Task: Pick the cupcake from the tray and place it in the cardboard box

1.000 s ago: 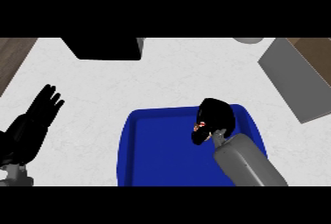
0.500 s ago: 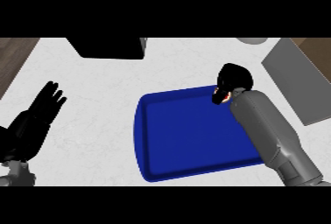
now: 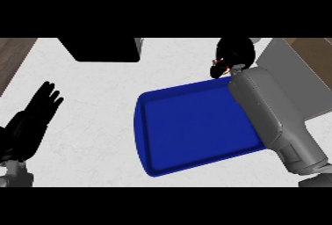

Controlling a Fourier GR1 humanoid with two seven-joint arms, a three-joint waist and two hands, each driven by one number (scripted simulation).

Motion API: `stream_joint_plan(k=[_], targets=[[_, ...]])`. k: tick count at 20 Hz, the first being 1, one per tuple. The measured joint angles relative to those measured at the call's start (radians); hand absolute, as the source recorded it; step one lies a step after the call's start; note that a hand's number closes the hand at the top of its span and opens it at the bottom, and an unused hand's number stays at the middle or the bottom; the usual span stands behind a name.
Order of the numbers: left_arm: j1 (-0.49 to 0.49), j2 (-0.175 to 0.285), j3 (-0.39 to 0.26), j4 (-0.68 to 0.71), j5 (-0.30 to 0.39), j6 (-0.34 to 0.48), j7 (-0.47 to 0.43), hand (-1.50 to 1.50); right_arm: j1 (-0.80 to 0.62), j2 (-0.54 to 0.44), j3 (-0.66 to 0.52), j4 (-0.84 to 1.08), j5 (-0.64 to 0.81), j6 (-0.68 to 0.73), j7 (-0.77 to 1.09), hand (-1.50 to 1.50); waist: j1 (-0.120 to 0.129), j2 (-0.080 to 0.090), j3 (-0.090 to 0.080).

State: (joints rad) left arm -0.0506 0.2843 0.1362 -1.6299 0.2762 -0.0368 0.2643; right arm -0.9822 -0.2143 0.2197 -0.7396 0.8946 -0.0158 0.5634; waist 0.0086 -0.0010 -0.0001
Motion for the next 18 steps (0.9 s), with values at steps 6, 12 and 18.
stream_joint_plan(k=[6,12,18], targets=[[0.02,0.002,0.013,-0.005,-0.002,-0.002,-0.001,0.0,-0.068,-0.038,-0.008,-0.164,0.063,-0.005,0.149,1.5,-0.015,-0.007,0.0],[0.021,-0.005,0.016,-0.015,-0.003,-0.003,0.007,0.0,-0.097,-0.108,-0.053,-0.259,0.123,0.019,0.276,1.5,-0.013,-0.004,0.0],[0.013,-0.005,0.022,-0.022,-0.003,-0.012,0.021,0.0,-0.061,-0.192,-0.123,-0.284,0.141,0.017,0.264,1.5,-0.008,-0.001,0.0]])
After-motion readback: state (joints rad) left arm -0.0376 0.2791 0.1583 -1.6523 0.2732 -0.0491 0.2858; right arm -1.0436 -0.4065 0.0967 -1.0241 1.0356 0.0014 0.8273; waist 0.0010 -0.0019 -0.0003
